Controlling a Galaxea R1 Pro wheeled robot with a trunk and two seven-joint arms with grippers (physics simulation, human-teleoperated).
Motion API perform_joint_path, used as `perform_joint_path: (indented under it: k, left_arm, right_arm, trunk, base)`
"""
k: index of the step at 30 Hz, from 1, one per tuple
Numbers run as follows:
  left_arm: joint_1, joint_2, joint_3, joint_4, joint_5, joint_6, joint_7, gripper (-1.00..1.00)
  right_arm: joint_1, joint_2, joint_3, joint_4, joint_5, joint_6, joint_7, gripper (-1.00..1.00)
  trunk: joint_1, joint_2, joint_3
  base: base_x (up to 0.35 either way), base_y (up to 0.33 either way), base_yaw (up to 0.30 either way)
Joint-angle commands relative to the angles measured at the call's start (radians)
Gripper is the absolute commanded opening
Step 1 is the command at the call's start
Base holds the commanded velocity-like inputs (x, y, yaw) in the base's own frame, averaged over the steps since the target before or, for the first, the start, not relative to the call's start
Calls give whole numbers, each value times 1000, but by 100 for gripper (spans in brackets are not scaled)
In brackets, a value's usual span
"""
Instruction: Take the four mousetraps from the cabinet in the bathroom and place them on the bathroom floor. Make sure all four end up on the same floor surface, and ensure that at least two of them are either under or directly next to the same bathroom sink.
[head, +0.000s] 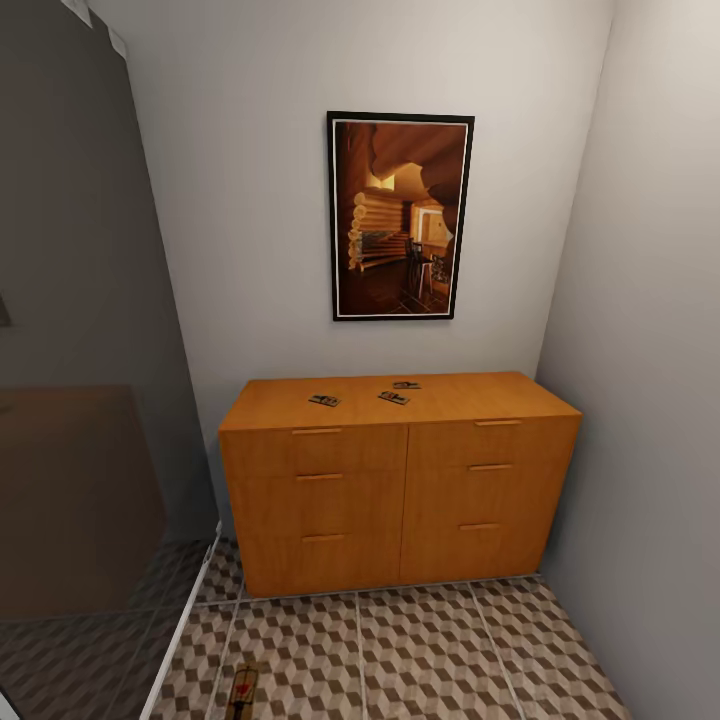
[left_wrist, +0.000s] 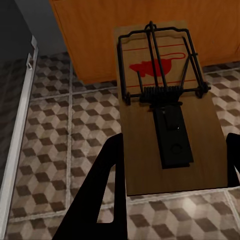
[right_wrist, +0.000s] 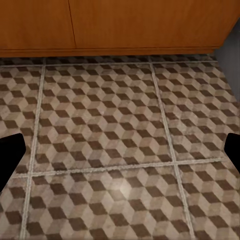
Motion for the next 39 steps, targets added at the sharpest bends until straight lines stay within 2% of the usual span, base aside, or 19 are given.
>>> perform_joint_path:
  k: [1, 16, 29, 39]
  left_arm:
    - [-2, -1, -9, 4, -2, -5, 10, -100]
    - [-2, -6, -9, 4, -2, -5, 12, -100]
    - [-2, -7, -9, 4, -2, 5, 11, -100]
    - [-2, -7, -9, 4, -2, 5, 11, -100]
  right_arm:
    - [-1, 0, 0, 6, 0, -4, -2, 100]
    - [0, 1, -2, 38, 0, -47, -3, 100]
    - [0, 1, -2, 38, 1, -53, -8, 100]
    - [0, 1, -2, 38, 2, -52, -10, 100]
  trunk:
    - [0, -1, -1]
    - [0, -1, -1]
    - [0, -1, -1]
    - [0, -1, -1]
  base:
    - [0, 0, 0]
    - [7, -7, 0]
    - [195, -155, 2]
    - [32, -26, 178]
